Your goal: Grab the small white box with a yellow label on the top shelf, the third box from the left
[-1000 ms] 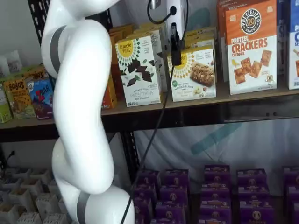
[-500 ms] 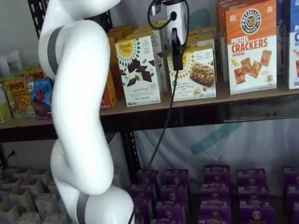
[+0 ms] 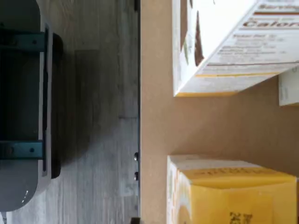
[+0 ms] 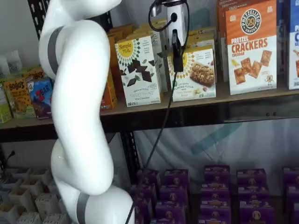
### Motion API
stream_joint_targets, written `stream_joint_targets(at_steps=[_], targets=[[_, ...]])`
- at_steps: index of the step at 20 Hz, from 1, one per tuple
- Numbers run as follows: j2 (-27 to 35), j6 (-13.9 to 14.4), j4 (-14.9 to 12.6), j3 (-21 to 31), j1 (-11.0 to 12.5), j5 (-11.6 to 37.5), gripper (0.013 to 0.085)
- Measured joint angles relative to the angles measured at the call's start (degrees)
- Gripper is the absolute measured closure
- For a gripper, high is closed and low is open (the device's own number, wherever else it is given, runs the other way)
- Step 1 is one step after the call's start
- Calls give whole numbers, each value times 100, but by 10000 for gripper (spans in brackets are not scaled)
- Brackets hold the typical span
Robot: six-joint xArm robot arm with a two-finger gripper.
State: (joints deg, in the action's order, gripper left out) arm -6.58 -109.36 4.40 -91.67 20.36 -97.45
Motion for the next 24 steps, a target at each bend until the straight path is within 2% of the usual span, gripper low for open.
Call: stream_joint_targets(at_steps=[1, 2, 7, 9, 13, 14, 17, 18, 22, 24], targets=[[5, 4, 4, -7, -4, 4, 290], [7, 10, 4, -14, -11, 19, 330], [25, 27, -35, -40, -35, 38, 330], [30, 27, -31, -47, -33, 55, 410], [47, 16, -40, -78, -23, 46, 410], [38, 11, -42, -64, -20, 70, 450], [23, -6, -15, -49, 1, 110, 490], [20, -11, -11, -54, 7, 116, 530], [-1, -15, -26, -37, 6, 132, 530], [-10, -17, -21, -38, 11, 120, 610]])
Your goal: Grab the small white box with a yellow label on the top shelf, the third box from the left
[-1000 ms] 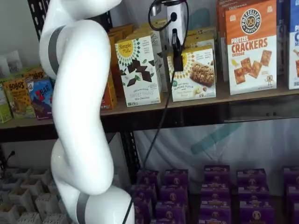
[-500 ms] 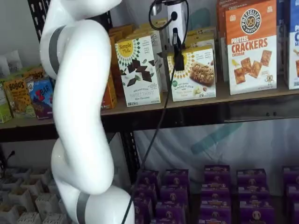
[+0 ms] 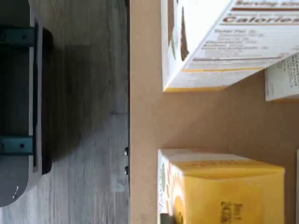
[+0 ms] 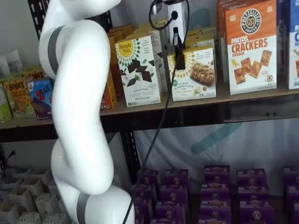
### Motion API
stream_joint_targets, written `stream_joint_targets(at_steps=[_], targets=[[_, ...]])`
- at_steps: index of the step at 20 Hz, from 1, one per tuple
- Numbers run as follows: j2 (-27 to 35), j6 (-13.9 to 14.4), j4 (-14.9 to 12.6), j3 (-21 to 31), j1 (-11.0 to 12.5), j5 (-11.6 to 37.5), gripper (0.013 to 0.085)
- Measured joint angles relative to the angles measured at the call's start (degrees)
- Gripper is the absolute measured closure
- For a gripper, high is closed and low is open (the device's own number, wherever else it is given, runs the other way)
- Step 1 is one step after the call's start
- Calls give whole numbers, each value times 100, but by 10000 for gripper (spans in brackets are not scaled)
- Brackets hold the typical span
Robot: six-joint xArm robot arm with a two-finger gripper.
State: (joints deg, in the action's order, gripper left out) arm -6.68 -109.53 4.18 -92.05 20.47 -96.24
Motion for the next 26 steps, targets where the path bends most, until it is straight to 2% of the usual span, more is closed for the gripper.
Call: stream_joint_targets(at_steps=[9, 10, 19, 26], targets=[[-56, -25, -5, 6, 30, -98, 610], [-65, -31, 1, 11, 36, -103, 650], [-132, -64, -21, -6, 73, -282, 650], [-258, -161, 30, -20, 194, -585, 650]])
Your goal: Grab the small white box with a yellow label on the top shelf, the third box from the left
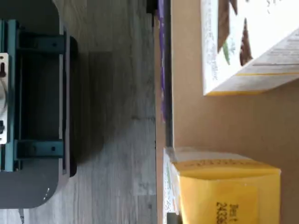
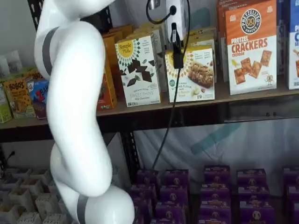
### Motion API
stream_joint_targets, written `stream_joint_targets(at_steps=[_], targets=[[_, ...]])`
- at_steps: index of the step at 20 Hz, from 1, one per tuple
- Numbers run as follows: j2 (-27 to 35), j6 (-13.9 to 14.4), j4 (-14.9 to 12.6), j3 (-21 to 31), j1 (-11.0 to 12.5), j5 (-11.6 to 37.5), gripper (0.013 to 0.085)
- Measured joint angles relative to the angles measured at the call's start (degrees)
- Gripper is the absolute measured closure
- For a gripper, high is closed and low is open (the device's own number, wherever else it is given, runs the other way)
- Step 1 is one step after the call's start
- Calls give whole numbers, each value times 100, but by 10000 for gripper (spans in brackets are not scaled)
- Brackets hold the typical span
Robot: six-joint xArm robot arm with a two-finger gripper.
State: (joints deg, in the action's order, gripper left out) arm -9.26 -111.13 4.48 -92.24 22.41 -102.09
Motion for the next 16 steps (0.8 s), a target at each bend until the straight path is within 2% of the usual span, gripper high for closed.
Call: stream_joint_targets(at_steps=[16], targets=[[-600, -122, 109, 141, 185, -713, 650]])
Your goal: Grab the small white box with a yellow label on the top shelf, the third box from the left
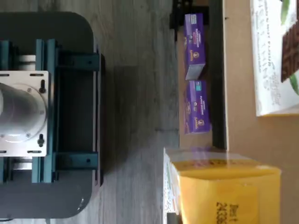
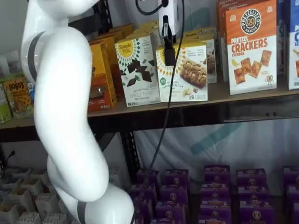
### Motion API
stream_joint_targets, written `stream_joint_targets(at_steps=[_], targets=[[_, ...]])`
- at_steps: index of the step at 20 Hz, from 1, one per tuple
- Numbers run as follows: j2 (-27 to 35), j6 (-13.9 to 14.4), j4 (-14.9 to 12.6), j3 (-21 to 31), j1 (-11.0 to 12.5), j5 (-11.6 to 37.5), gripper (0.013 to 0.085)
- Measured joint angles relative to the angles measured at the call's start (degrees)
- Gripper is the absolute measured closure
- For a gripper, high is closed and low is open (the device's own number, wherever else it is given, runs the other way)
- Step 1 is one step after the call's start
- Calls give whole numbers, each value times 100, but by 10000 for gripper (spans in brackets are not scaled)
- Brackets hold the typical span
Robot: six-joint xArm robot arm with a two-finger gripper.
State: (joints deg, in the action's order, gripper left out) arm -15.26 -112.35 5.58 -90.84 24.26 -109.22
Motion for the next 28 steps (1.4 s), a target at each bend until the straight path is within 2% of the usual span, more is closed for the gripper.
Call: stream_joint_targets(at_steps=[7, 20, 28], targets=[[-469, -63, 140, 385, 118, -76, 650], [-1258, -22, 314, 1188, 133, -26, 650], [-1573, -56, 251, 1507, 147, 4, 650]])
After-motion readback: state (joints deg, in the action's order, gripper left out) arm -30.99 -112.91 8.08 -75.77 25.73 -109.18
